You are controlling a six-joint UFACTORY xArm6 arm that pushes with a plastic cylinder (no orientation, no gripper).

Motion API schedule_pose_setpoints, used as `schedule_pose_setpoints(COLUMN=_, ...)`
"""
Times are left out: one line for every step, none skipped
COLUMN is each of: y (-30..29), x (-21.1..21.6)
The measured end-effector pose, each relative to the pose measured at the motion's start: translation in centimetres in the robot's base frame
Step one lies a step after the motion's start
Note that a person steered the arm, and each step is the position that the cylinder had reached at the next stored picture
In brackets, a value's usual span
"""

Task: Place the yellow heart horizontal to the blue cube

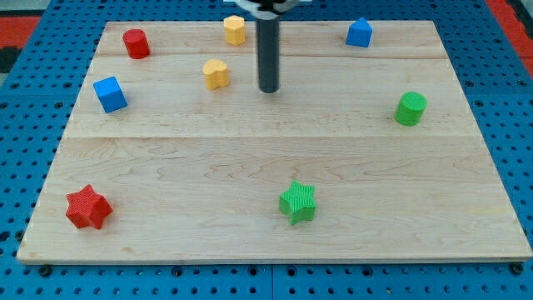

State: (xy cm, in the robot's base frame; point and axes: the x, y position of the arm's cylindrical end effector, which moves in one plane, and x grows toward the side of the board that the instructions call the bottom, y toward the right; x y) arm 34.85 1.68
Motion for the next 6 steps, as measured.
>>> schedule_pose_setpoints(y=1.5, x=0.4)
schedule_pose_setpoints(y=-1.4, x=-0.1)
schedule_pose_setpoints(y=-1.5, x=-4.4)
schedule_pose_setpoints(y=-6.8, x=-6.9)
schedule_pose_setpoints(y=-10.9, x=-2.8)
schedule_pose_setpoints(y=-10.6, x=3.7)
